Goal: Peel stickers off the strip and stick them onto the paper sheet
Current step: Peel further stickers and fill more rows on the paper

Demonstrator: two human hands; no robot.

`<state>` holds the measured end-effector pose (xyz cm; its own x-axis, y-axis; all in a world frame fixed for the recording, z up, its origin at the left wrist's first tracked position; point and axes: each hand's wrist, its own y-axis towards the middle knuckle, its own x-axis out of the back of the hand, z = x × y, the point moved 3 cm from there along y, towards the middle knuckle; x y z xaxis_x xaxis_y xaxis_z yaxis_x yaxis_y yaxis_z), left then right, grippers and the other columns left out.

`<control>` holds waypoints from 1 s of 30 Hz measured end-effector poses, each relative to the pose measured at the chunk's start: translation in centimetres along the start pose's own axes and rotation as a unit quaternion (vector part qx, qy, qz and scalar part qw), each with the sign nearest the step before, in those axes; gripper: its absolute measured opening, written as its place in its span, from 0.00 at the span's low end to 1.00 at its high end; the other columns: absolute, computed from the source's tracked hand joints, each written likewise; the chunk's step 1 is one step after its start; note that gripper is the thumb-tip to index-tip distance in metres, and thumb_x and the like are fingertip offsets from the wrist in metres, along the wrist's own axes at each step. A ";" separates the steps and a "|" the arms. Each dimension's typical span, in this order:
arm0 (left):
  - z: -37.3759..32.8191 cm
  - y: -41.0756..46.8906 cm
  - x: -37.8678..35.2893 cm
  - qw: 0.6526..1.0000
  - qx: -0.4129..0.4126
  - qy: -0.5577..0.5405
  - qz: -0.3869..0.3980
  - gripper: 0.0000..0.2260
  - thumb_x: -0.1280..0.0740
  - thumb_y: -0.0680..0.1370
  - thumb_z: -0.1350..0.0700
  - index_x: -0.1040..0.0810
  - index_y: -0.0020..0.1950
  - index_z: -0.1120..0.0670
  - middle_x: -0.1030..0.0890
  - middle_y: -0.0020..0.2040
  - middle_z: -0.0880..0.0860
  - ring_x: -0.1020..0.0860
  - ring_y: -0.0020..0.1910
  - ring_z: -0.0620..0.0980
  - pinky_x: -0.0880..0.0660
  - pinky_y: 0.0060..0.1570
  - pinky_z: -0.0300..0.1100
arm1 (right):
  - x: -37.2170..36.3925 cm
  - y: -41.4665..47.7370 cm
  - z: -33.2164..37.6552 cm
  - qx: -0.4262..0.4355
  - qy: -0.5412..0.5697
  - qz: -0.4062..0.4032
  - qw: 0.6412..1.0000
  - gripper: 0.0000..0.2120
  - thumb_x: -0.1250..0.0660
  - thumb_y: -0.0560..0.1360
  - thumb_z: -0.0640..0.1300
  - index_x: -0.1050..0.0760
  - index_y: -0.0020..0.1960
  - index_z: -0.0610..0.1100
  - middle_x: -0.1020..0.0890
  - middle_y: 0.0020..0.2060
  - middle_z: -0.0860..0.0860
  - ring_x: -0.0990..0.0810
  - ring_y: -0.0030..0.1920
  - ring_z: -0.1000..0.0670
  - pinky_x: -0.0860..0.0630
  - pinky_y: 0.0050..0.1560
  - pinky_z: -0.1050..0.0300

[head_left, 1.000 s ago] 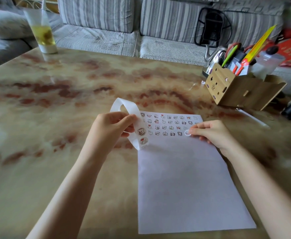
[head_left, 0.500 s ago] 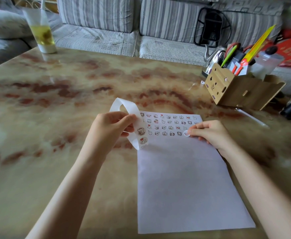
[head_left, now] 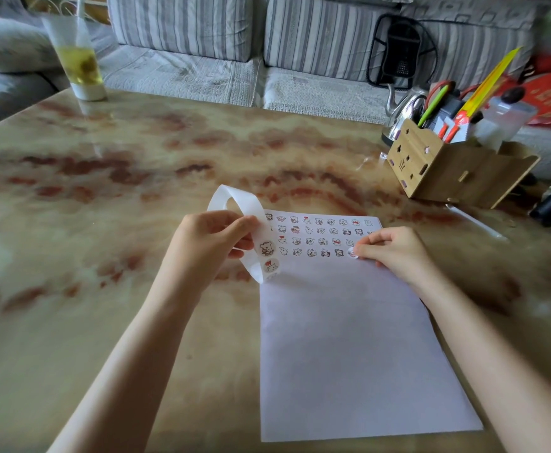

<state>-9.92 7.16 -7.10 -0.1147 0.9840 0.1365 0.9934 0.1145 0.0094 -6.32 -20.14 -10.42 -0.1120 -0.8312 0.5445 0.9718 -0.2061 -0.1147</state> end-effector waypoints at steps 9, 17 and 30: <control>-0.1 0.0 -0.1 1.000 -0.002 -0.001 0.002 0.10 0.32 0.75 0.57 0.17 0.35 0.50 0.17 0.30 0.47 0.20 0.33 0.41 0.22 0.37 0.33 | 0.1 0.4 -0.6 0.025 -0.016 0.007 1.000 0.04 0.24 0.68 0.39 0.19 0.39 0.41 0.22 0.33 0.44 0.26 0.35 0.50 0.32 0.37 0.59; -0.2 -0.2 -0.1 1.000 0.001 -0.002 0.003 0.09 0.32 0.75 0.57 0.17 0.35 0.51 0.17 0.30 0.47 0.20 0.33 0.40 0.22 0.36 0.32 | 0.4 0.7 -0.9 0.042 -0.007 0.021 0.999 0.12 0.25 0.69 0.38 0.26 0.47 0.42 0.24 0.30 0.48 0.27 0.32 0.51 0.31 0.39 0.58; -0.2 -0.2 -0.1 1.000 0.001 0.000 0.004 0.09 0.32 0.75 0.57 0.17 0.35 0.50 0.17 0.30 0.47 0.20 0.33 0.40 0.22 0.36 0.32 | -0.3 1.5 -1.1 0.041 -0.072 0.000 0.997 0.18 0.22 0.65 0.53 0.26 0.44 0.45 0.28 0.31 0.52 0.30 0.31 0.54 0.34 0.34 0.59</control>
<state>-10.08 7.06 -6.93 -0.1071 0.9849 0.1362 0.9942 0.1071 0.0072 -5.09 -20.75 -11.63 -0.0873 -0.7478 0.6582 0.9861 -0.1586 -0.0494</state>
